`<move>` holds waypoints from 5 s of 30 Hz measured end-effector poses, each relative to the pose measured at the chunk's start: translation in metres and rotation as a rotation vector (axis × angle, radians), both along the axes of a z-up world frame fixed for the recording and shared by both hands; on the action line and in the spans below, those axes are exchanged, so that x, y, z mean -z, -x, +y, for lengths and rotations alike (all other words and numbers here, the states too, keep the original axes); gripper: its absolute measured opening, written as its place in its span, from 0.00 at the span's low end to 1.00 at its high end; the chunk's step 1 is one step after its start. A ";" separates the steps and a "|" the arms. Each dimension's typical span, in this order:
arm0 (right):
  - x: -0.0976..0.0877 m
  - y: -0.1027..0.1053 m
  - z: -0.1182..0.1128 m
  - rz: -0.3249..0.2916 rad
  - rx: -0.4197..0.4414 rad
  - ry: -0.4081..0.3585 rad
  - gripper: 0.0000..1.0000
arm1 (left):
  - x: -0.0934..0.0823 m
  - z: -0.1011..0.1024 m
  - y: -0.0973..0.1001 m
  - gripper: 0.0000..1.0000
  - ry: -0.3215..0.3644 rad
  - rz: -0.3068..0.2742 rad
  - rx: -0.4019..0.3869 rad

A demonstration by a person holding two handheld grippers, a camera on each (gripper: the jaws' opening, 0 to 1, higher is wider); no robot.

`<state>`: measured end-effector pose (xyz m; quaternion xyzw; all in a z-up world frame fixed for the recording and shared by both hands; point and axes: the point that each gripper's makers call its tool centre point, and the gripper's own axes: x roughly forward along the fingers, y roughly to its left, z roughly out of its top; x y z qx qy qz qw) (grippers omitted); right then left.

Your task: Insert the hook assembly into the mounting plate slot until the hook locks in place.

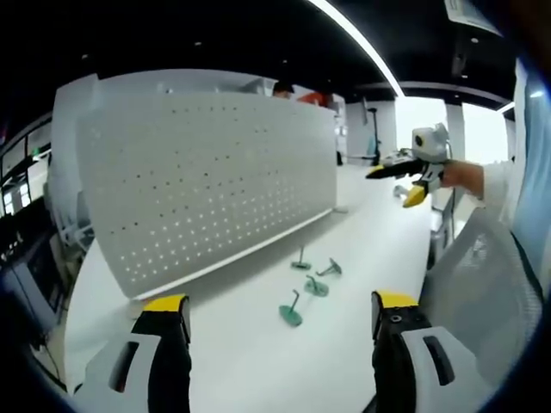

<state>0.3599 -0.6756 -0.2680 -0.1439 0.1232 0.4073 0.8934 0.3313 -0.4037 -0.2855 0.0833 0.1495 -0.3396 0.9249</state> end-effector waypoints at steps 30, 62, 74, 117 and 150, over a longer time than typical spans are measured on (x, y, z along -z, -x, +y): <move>0.002 0.000 0.001 0.014 -0.015 0.012 0.87 | -0.002 -0.009 -0.002 0.83 -0.013 0.005 0.017; 0.006 0.003 -0.002 0.018 -0.004 -0.005 0.85 | 0.001 -0.035 -0.019 0.51 -0.099 0.013 0.122; 0.006 0.002 0.002 0.014 -0.006 -0.009 0.85 | 0.015 -0.047 -0.036 0.45 -0.130 0.065 0.152; 0.017 0.002 0.004 0.050 -0.004 0.027 0.85 | 0.124 -0.055 -0.072 0.18 -0.258 0.313 0.216; 0.031 0.005 0.005 0.075 0.000 0.055 0.84 | 0.139 -0.062 -0.082 0.10 -0.134 0.503 0.145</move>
